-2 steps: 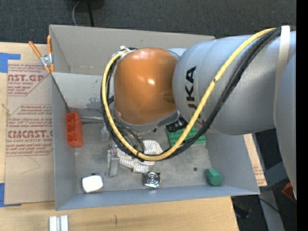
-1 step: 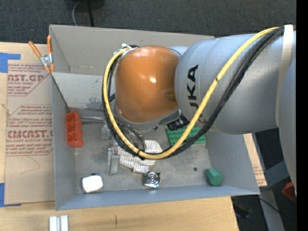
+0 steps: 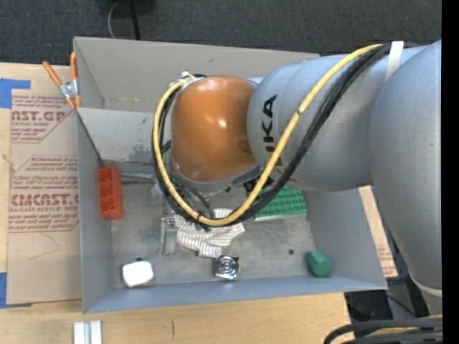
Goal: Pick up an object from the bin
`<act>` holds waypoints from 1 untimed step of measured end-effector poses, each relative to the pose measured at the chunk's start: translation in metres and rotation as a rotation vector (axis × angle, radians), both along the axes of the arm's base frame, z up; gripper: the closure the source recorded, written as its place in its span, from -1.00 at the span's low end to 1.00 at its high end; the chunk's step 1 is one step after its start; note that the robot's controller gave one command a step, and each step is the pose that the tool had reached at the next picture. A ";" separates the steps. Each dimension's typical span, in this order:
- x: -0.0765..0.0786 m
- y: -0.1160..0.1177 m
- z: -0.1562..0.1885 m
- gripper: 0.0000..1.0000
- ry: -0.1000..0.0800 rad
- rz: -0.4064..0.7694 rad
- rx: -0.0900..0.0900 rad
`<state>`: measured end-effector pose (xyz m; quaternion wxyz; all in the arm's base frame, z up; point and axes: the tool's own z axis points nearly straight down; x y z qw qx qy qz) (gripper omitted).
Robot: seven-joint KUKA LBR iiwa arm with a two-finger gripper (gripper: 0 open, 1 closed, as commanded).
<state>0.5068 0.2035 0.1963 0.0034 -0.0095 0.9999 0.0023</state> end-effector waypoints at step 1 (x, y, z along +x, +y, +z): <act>0.015 -0.037 -0.050 -1.00 0.004 0.006 0.000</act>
Offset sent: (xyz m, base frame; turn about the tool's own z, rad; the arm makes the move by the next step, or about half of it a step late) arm 0.0183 -0.0773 -0.0522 -0.0830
